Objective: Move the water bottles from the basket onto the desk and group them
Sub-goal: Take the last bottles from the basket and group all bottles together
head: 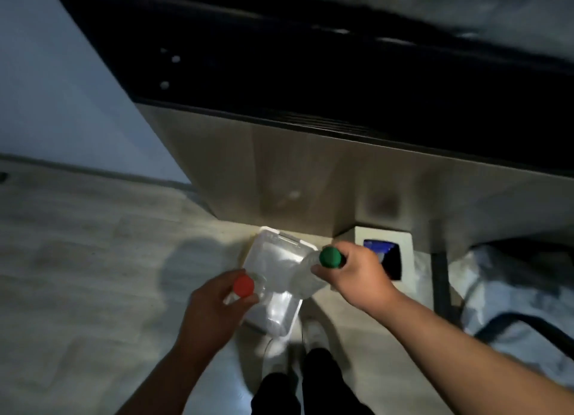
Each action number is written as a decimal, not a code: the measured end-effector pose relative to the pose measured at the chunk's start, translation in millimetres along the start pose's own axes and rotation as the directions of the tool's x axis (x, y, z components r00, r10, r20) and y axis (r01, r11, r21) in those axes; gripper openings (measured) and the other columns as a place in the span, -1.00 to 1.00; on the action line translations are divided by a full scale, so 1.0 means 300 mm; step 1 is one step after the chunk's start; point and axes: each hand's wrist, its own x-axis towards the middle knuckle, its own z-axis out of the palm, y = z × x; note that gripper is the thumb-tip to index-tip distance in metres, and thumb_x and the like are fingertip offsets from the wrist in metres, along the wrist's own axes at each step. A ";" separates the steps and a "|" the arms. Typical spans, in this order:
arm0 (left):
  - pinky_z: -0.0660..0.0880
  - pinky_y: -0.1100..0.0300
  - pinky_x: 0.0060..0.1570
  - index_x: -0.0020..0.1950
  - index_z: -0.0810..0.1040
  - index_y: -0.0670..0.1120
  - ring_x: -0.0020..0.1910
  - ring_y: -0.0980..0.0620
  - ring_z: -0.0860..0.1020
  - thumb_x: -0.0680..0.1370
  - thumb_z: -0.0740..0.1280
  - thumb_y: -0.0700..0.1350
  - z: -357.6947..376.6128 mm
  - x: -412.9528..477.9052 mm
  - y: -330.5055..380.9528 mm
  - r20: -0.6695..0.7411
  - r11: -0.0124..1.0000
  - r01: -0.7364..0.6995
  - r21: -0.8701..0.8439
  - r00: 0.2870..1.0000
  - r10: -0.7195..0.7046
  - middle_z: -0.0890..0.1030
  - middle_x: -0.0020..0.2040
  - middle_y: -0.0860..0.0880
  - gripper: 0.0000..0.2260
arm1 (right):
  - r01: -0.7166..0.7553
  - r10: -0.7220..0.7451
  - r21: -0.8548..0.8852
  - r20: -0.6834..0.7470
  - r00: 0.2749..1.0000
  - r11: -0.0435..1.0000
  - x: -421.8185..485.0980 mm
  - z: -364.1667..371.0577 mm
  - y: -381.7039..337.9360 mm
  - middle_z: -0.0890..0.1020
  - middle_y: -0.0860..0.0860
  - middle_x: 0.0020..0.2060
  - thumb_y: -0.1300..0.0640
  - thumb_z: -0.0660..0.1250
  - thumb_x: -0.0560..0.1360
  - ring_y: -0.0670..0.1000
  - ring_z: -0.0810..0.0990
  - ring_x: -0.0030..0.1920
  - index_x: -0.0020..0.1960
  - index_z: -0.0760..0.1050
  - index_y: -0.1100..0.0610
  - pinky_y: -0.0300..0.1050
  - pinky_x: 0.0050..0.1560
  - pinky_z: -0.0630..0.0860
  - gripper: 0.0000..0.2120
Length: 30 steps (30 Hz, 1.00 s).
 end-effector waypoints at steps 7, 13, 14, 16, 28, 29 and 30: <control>0.50 0.25 0.08 -0.05 0.61 0.22 -0.03 0.19 0.62 0.32 0.57 -0.22 -0.162 -0.224 0.337 0.113 0.989 -0.151 0.009 0.982 0.149 0.67 -0.07 0.22 -0.62 | -0.002 0.037 0.218 -0.159 0.987 0.976 -0.498 -0.252 -0.153 0.69 0.02 -0.01 0.20 0.56 0.32 -0.12 0.59 -0.01 -0.04 0.66 0.14 -0.50 -0.11 0.40 -0.77; 0.55 0.28 -0.03 -0.08 0.64 0.29 -0.10 0.22 0.65 0.20 0.57 0.03 -0.120 -0.348 0.479 0.300 0.979 -0.206 0.000 0.934 0.196 0.69 -0.09 0.25 -0.66 | -0.033 0.201 0.441 -0.340 0.919 0.897 -0.801 -0.358 -0.061 0.70 0.09 -0.16 0.19 0.56 0.31 -0.12 0.61 -0.23 -0.12 0.66 0.15 -0.26 -0.14 0.52 -0.83; 0.56 0.32 -0.08 -0.11 0.67 0.23 -0.16 0.20 0.65 0.18 0.54 0.03 -0.092 -0.359 0.510 0.344 0.979 -0.202 -0.024 0.918 0.197 0.71 -0.14 0.19 -0.70 | -0.027 0.227 0.472 -0.374 0.899 0.881 -0.846 -0.377 -0.036 0.70 0.04 -0.18 0.18 0.56 0.31 -0.15 0.61 -0.23 -0.13 0.67 0.11 -0.28 -0.14 0.52 -0.85; 0.52 0.42 -0.18 -0.16 0.70 0.11 -0.25 0.15 0.62 0.18 0.53 -0.07 -0.027 -0.393 0.573 0.428 0.974 -0.217 -0.060 0.876 0.221 0.71 -0.22 0.10 -0.74 | -0.009 0.270 0.517 -0.432 0.861 0.856 -0.946 -0.407 0.015 0.70 -0.04 -0.17 0.21 0.54 0.33 -0.15 0.64 -0.21 -0.16 0.67 0.06 -0.31 -0.14 0.54 -0.88; 0.53 0.30 -0.07 -0.12 0.70 0.07 -0.14 0.17 0.64 0.33 0.53 -0.30 0.364 -0.830 0.884 0.711 0.858 -0.503 -0.098 0.568 0.415 0.71 -0.15 0.08 -0.72 | 0.040 0.475 0.617 -0.644 0.600 0.786 -1.572 -0.498 0.390 0.69 -0.08 -0.19 0.15 0.52 0.35 -0.18 0.62 -0.23 -0.14 0.63 -0.08 -0.36 -0.16 0.50 -0.83; 0.53 0.22 -0.04 -0.09 0.70 0.05 -0.12 0.13 0.64 0.33 0.54 -0.27 0.396 -0.886 0.896 0.724 0.854 -0.511 -0.098 0.552 0.414 0.72 -0.14 0.07 -0.73 | 0.049 0.484 0.622 -0.655 0.581 0.782 -1.632 -0.497 0.422 0.69 -0.10 -0.22 0.16 0.52 0.34 -0.20 0.61 -0.24 -0.16 0.63 -0.06 -0.38 -0.17 0.49 -0.85; 0.53 0.18 -0.02 -0.07 0.70 0.04 -0.10 0.11 0.65 0.34 0.54 -0.25 0.428 -0.943 0.905 0.733 0.846 -0.523 -0.107 0.533 0.422 0.72 -0.13 0.07 -0.74 | 0.061 0.498 0.631 -0.664 0.558 0.774 -1.691 -0.496 0.453 0.70 -0.12 -0.23 0.17 0.53 0.34 -0.20 0.61 -0.23 -0.20 0.64 -0.04 -0.39 -0.17 0.49 -0.87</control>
